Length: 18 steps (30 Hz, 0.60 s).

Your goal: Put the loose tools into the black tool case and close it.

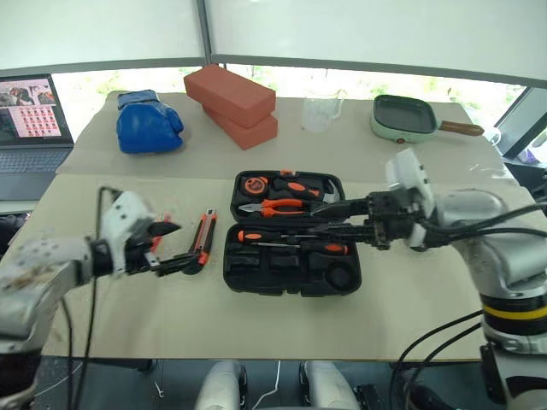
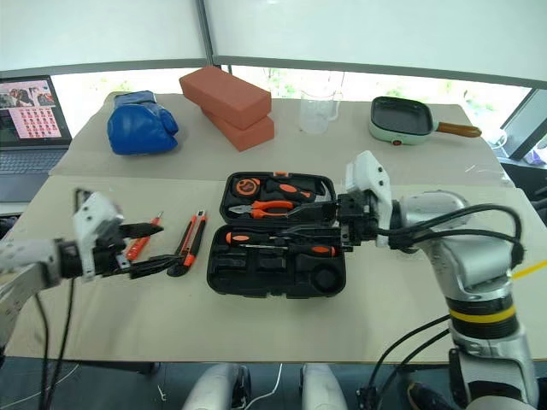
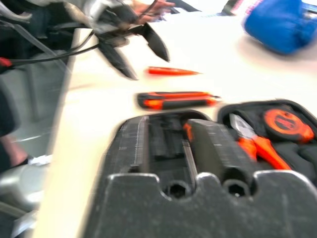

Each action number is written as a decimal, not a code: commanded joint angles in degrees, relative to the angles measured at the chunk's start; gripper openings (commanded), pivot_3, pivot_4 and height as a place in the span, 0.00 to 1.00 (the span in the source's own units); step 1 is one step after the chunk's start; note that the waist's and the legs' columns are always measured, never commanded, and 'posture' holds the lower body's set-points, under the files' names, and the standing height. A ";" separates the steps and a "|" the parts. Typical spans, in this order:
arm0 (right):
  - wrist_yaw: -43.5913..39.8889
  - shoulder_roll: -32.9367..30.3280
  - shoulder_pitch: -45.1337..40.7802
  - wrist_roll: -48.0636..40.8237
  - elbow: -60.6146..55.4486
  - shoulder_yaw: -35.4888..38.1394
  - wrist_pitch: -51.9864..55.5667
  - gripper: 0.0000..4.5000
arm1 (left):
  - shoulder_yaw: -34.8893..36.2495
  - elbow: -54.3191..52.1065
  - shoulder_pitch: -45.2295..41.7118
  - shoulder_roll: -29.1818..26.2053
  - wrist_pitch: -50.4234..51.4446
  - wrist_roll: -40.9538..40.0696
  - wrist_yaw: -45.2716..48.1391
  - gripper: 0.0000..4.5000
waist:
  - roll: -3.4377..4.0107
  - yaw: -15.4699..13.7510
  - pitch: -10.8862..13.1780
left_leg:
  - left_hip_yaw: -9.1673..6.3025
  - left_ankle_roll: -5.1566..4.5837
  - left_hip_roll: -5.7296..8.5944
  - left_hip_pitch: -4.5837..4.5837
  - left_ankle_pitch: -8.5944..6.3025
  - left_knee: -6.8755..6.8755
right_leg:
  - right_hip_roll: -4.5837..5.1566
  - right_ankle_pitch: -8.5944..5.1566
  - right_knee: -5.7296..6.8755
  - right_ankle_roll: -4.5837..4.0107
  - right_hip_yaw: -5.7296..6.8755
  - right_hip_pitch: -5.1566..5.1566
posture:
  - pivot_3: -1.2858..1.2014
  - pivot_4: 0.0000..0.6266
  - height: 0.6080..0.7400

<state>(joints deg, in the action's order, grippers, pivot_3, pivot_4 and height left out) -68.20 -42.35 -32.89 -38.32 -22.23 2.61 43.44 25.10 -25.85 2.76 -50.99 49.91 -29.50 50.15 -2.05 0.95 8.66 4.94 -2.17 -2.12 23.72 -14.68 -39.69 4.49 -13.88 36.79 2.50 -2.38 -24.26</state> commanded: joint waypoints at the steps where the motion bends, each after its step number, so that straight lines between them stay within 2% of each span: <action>1: -1.22 -2.58 -1.30 -3.57 -1.94 2.10 0.96 0.76 | 10.84 -5.23 7.87 1.18 2.31 0.54 -2.71 1.00 | -0.01 -0.12 0.01 | 0.00 0.00 0.01 0.00 0.00 -0.01 | 0.02 0.00 0.00 0.00 0.02 -0.01 | 0.52 0.24 0.99; 4: -3.62 -5.10 0.80 -4.96 -2.38 2.65 0.18 0.99 | 17.09 -6.33 15.24 1.69 5.04 0.52 -2.93 1.00 | -0.05 -0.61 0.03 | -0.03 0.01 0.06 -0.01 -0.01 0.00 | 0.16 0.00 -0.05 -0.03 0.13 0.01 | 0.52 0.24 0.99; 6: -3.49 -5.48 1.87 -6.03 -2.83 2.87 0.20 0.99 | 17.80 -5.99 16.71 -0.27 6.91 -0.39 -2.06 1.00 | -0.07 -0.82 0.02 | -0.03 0.00 0.08 -0.02 -0.02 0.01 | 0.26 -0.01 -0.09 -0.05 0.18 0.04 | 0.52 0.24 0.99; 8: -2.79 -5.32 2.55 -6.27 -3.36 2.49 -0.32 0.99 | 15.82 -4.57 13.67 -2.90 9.08 -1.73 -2.31 1.00 | -0.07 -1.18 0.03 | -0.04 0.01 0.11 -0.03 -0.02 0.00 | 0.33 -0.01 -0.06 -0.07 0.25 0.02 | 0.52 0.24 0.99; 12: -0.54 -3.99 2.97 -6.63 -4.17 1.98 -0.84 0.99 | 6.44 2.69 0.84 -10.28 16.14 -2.60 -4.07 1.00 | -0.09 -1.73 0.04 | -0.10 0.07 0.15 -0.11 0.02 -0.01 | 0.37 0.01 -0.05 -0.15 0.43 -0.04 | 0.52 0.24 0.99; 15: 1.21 -3.29 3.73 -8.04 -6.04 2.41 -0.13 0.99 | -4.65 9.65 -11.13 -15.76 21.69 -2.71 -3.47 1.00 | -0.11 -1.47 0.05 | 0.04 0.02 0.20 -0.09 0.01 0.03 | 0.46 0.05 -0.01 -0.12 0.44 0.05 | 0.52 0.24 0.99; 18: 3.20 -2.99 5.35 -8.78 -8.42 2.90 -0.10 0.99 | -16.36 16.79 -23.84 -17.60 25.85 -1.36 -2.44 1.00 | -0.12 -1.34 0.07 | 0.06 0.02 0.21 0.01 0.01 0.08 | 0.40 0.05 -0.02 -0.11 0.51 -0.06 | 0.52 0.24 0.99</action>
<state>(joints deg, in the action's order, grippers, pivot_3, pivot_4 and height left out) -66.25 -45.33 -27.69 -45.42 -27.81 3.69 43.86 13.71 -12.05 -16.95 -67.20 73.52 -31.67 46.94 -2.16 -0.40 8.74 5.02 -2.15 -1.92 23.75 -14.67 -39.59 4.85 -13.83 36.77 2.39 -1.87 -24.34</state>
